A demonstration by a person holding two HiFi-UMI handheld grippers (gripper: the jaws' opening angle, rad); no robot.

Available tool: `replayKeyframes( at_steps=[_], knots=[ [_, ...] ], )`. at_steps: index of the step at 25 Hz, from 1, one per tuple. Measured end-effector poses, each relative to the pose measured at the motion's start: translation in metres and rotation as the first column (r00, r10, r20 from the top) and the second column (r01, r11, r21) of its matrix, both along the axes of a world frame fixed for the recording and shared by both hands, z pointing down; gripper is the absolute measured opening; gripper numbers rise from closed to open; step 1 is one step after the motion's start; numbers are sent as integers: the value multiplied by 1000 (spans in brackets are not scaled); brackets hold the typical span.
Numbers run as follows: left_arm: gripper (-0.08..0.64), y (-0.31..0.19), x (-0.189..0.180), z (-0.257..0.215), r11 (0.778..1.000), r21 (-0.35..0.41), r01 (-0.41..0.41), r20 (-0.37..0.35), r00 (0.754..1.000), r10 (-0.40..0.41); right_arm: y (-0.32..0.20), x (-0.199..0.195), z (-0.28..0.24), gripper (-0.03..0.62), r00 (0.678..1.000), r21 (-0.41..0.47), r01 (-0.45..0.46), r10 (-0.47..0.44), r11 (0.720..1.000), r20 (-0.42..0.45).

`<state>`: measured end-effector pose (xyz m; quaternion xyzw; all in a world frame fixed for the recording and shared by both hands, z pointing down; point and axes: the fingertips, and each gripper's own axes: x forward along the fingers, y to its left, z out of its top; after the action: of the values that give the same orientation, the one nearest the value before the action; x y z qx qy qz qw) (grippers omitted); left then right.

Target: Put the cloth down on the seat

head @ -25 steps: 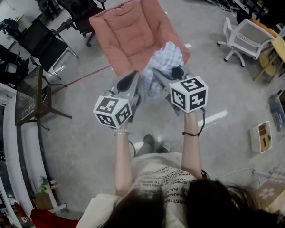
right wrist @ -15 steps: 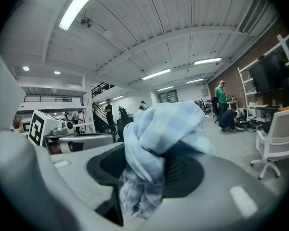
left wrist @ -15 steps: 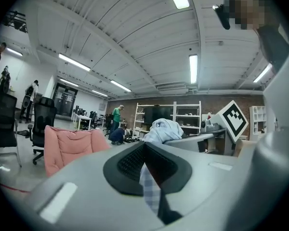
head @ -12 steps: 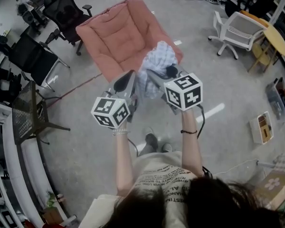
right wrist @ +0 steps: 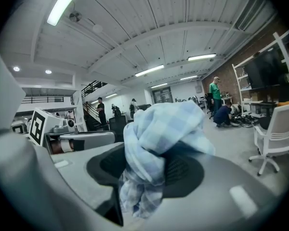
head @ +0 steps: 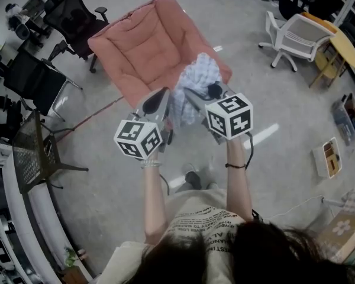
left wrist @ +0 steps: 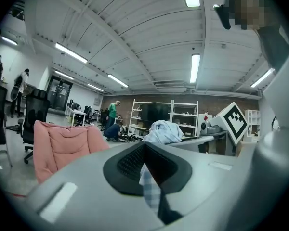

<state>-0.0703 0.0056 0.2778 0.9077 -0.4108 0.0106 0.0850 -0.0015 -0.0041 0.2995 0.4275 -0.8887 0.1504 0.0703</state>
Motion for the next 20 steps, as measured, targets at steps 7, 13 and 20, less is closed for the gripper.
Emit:
replayKeyframes(
  at_steps=[7, 13, 20],
  knots=[
    [-3, -42, -28, 9, 1000, -15, -16, -11, 1000, 16, -40, -25, 8, 209, 1000, -17, -20, 19, 1000, -11],
    [-3, -67, -42, 10, 999, -7, -35, -28, 999, 34, -61, -39, 9, 209, 999, -9, -34, 34, 999, -19],
    [-3, -85, -59, 10, 999, -4, -31, -41, 999, 31, -77, -47, 14, 209, 999, -22, -46, 46, 999, -27]
  ],
)
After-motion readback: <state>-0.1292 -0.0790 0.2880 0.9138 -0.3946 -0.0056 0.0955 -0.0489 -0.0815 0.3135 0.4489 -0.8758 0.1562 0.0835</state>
